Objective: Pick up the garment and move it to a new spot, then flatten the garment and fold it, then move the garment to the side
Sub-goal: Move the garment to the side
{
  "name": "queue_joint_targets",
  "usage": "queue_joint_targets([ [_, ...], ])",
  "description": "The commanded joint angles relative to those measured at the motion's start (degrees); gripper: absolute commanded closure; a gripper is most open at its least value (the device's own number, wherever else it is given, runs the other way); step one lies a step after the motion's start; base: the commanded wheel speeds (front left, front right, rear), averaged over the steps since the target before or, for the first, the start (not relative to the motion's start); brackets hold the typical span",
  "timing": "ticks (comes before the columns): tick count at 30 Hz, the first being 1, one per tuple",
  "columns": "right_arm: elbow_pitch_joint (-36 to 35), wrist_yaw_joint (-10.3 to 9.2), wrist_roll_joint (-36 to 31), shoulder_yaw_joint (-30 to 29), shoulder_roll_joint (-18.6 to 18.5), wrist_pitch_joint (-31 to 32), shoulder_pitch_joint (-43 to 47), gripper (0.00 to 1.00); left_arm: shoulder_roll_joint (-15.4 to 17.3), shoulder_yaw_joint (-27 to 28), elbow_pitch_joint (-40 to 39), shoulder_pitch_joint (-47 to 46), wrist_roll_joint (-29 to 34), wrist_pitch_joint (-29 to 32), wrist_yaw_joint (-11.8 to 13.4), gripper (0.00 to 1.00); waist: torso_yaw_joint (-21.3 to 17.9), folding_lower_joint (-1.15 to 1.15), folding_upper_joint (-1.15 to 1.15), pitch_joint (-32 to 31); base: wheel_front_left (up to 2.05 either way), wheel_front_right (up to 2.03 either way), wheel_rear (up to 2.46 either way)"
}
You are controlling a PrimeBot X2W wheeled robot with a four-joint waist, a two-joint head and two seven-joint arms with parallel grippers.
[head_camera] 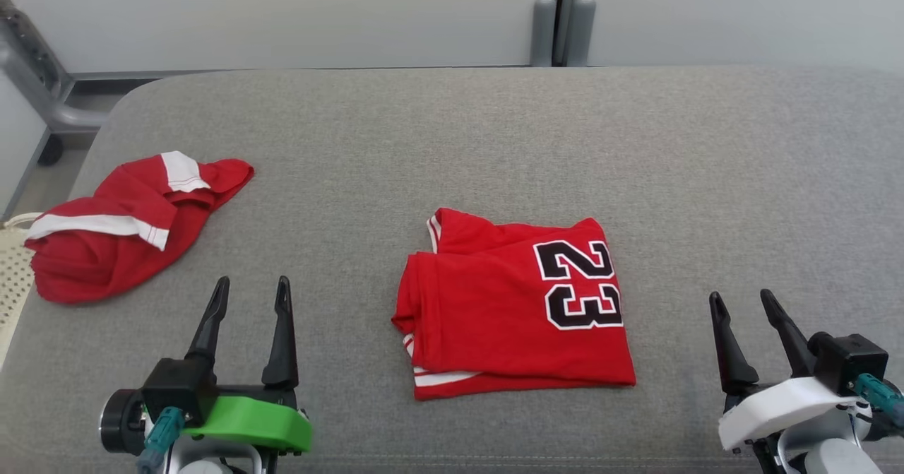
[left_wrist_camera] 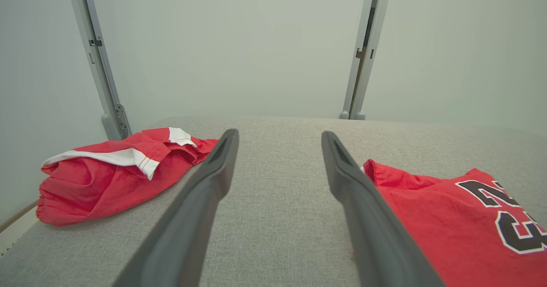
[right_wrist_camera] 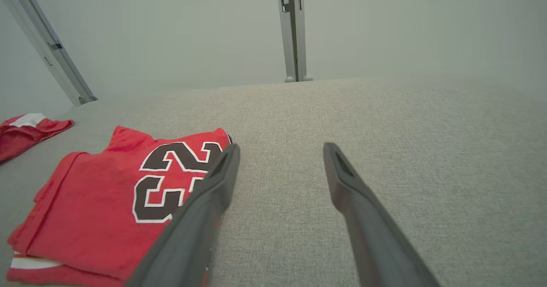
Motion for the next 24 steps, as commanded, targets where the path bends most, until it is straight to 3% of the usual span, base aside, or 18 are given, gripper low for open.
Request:
queue_joint_targets([
  [1, 3.08, 0.00, 1.45, 1.29, -1.08, -0.11, -1.98, 0.00, -0.39, -0.64, 0.01, -1.18, 0.03, -0.05, -0.37, 0.00, 2.71, 0.00, 0.00, 1.00, 0.00, 0.00, 0.00],
  [13, 21.34, 0.00, 11.49, 12.38, -5.62, 0.73, -13.02, 0.00, -2.43, -3.75, 1.71, -3.71, -0.66, -0.75, -1.51, 0.00, 12.47, 0.00, 0.00, 3.99, 0.00, 0.00, 0.00],
  [23, 29.47, -0.01, 20.49, 17.62, -7.00, 3.59, -18.42, 0.00, -3.05, -3.89, 2.68, -4.64, -0.85, -1.14, -1.69, 0.00, 15.82, 0.00, 0.00, 5.45, 0.00, 0.00, 0.00],
  [24, 29.81, -0.01, 21.50, 18.24, -6.99, 3.94, -18.78, 0.35, -3.09, -3.83, 2.69, -4.65, -0.82, -1.10, -1.69, 0.00, 15.90, 0.00, 0.00, 5.54, 0.00, 0.00, 0.00],
])
